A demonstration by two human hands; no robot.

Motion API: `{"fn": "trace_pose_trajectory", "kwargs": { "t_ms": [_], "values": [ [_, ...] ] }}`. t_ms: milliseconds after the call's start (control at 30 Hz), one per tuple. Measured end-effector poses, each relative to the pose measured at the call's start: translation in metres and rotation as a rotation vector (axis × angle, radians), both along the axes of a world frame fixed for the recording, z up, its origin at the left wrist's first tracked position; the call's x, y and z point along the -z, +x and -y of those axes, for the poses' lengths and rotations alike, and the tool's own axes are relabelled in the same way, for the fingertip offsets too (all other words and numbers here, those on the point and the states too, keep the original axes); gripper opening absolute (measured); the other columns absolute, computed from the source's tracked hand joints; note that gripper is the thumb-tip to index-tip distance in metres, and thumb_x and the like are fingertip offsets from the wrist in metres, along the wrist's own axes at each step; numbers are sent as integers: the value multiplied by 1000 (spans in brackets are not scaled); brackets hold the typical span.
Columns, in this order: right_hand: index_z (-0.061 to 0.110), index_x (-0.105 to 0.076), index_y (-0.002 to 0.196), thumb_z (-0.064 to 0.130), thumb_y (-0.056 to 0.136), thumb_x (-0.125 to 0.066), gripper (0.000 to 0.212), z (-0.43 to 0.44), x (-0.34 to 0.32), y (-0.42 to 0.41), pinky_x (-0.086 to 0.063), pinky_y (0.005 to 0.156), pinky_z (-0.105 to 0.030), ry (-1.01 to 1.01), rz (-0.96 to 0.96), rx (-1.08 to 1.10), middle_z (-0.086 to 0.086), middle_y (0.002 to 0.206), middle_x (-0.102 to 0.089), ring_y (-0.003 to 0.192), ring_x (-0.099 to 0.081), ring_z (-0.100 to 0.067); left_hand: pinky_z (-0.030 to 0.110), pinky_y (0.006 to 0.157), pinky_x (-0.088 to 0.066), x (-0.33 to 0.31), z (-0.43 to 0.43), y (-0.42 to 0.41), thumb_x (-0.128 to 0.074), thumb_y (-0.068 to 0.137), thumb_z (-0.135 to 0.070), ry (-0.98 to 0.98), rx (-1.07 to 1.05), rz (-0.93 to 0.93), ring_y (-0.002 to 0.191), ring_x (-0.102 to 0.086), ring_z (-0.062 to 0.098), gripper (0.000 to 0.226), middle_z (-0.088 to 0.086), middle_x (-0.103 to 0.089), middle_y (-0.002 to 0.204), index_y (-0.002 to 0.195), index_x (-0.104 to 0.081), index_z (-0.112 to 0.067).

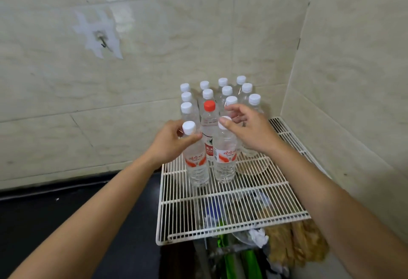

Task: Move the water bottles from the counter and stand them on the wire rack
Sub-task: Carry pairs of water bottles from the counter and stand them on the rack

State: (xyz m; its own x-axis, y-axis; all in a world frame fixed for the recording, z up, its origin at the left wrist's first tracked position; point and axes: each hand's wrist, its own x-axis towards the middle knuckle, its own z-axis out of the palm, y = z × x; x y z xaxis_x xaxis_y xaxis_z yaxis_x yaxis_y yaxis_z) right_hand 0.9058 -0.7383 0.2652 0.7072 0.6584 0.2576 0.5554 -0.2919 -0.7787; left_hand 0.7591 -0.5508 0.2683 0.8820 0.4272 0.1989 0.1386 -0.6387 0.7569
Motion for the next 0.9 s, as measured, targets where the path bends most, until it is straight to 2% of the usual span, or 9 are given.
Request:
{"fn": "trace_pose_trajectory", "kwargs": {
  "t_ms": [100,167,300,367,500,667,733,833,900],
  "values": [
    [35,-67,120,67,80,-67,52,6,-12,3,-58,89,-36,-125,17,-50,16,100,-68,86,-64,-1,21,74,-52,-11,-10,-2,-81,82,-31,69,-16,-14,85,-65,10,29,-6,-70,95,106,-67,-23],
    [33,-69,119,73,75,-65,59,4,-13,0,-56,93,-39,-219,53,-82,15,102,-68,92,-64,-1,23,79,-55,-14,-14,-2,-82,82,-27,77,2,12,85,-67,7,29,-7,-73,96,107,-69,-22],
    [27,-67,123,55,90,-66,44,-3,-15,-10,-54,93,-38,-237,128,-64,12,111,-69,101,-64,-7,19,80,-52,-8,-9,-2,-78,85,-19,83,3,62,88,-66,6,26,-3,-72,98,109,-69,-14],
    [22,-68,122,49,94,-65,39,-7,-18,-16,-52,89,-34,-252,154,-55,8,114,-69,101,-63,-9,18,80,-51,-5,-7,-1,-76,87,-16,39,-2,78,90,-66,7,24,-3,-72,99,109,-68,-13],
    [19,-69,113,49,96,-62,35,-13,-19,-22,-52,83,-36,-292,239,-44,3,106,-69,95,-64,-14,29,82,-56,-5,-9,1,-75,87,-11,-149,-30,141,95,-68,11,20,-2,-73,100,106,-69,-16],
    [15,-70,112,43,98,-61,32,-25,-14,-20,-53,88,-43,-218,192,-19,-2,103,-71,96,-66,-20,28,85,-55,-3,-20,7,-75,88,-11,-158,-71,155,97,-67,4,23,-8,-72,100,109,-69,-17],
    [16,-69,116,40,99,-62,30,-30,-12,-19,-53,86,-39,-194,180,-15,-1,105,-71,97,-66,-18,27,85,-56,2,-20,8,-75,88,-12,-172,-79,186,98,-67,4,23,-9,-72,101,110,-69,-18],
    [19,-66,122,39,99,-62,31,-32,-6,-18,-51,84,-35,-179,209,13,-1,109,-69,97,-66,-17,18,81,-52,7,-14,8,-73,90,-15,-139,-49,199,99,-64,-1,26,-10,-70,105,115,-66,-18],
    [20,-64,128,39,98,-63,35,-32,-4,-16,-52,86,-35,-162,217,25,-1,114,-67,97,-66,-15,22,85,-53,9,-15,9,-72,91,-16,-151,-27,186,102,-65,3,27,-8,-71,108,117,-66,-17]
  ]
}}
